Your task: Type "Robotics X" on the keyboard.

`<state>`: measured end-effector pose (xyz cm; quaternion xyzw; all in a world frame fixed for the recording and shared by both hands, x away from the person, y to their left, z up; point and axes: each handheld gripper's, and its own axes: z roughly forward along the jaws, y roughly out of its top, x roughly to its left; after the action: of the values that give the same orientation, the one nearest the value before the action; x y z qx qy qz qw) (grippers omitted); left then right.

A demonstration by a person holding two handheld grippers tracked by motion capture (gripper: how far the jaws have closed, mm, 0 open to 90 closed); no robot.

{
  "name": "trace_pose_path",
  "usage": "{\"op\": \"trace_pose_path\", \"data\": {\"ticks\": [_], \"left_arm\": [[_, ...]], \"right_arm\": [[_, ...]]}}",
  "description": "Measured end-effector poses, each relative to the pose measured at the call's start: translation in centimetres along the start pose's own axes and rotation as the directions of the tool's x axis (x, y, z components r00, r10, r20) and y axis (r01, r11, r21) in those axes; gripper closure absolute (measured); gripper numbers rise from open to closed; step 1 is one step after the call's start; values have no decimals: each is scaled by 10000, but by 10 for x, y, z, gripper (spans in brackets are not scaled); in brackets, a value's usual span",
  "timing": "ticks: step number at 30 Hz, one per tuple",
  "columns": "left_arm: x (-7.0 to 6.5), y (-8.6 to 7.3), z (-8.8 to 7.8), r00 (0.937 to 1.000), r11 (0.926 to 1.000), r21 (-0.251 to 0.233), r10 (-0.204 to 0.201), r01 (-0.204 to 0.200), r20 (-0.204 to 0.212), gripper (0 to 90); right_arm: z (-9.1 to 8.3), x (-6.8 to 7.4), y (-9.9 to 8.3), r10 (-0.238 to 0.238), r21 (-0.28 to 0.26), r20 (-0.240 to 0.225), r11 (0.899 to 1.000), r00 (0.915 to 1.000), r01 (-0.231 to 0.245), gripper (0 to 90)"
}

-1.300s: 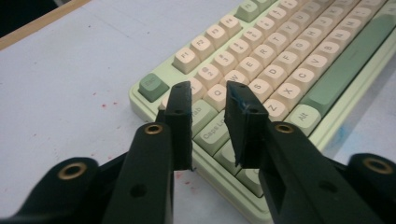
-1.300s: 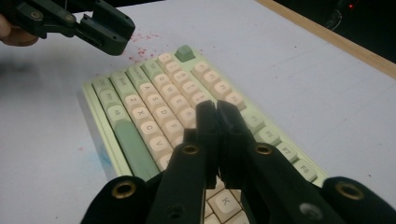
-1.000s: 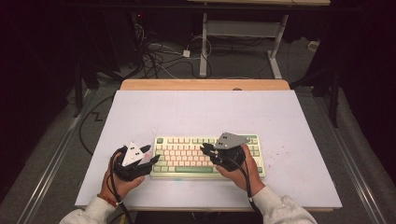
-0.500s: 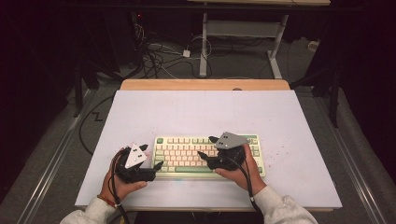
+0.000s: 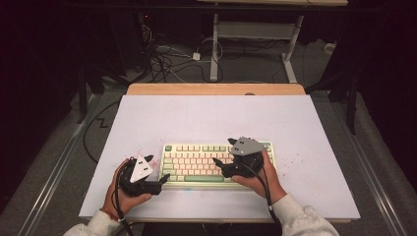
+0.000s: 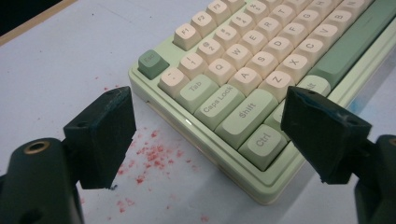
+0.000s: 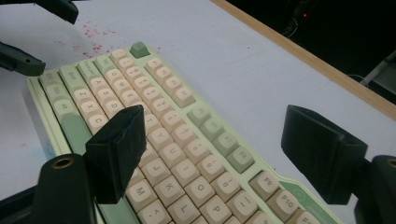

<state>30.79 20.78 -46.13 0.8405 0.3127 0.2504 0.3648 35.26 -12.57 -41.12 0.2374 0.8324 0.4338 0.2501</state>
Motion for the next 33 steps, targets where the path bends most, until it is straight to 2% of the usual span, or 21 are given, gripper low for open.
{"op": "trace_pose_path", "data": {"ticks": [7,10,13,19,20,33], "left_arm": [[0,-1,1,9999,9999,128,93,-92,-74,171],[1,-1,1,9997,9998,42,218,-218,-112,171],[-1,-1,1,9999,9999,101,103,-103,-38,171],[0,0,0,9997,9998,-8,222,-222,-114,171],[-1,-1,0,10000,10000,27,89,-89,-43,172],[-1,-1,0,9999,9999,-23,123,-123,-73,173]], "right_arm": [[-10,-8,-2,62,-71,314,10000,9995,-60,229],[-14,-9,-2,-37,-64,472,10000,9989,40,233],[-18,-10,-3,-198,-100,670,9997,9976,205,235],[-25,-13,-5,-259,-110,789,9996,9965,268,234],[-26,-14,-5,-275,-91,821,9996,9962,284,234],[-36,-19,-10,-340,-70,1058,9994,9938,349,232]]}}
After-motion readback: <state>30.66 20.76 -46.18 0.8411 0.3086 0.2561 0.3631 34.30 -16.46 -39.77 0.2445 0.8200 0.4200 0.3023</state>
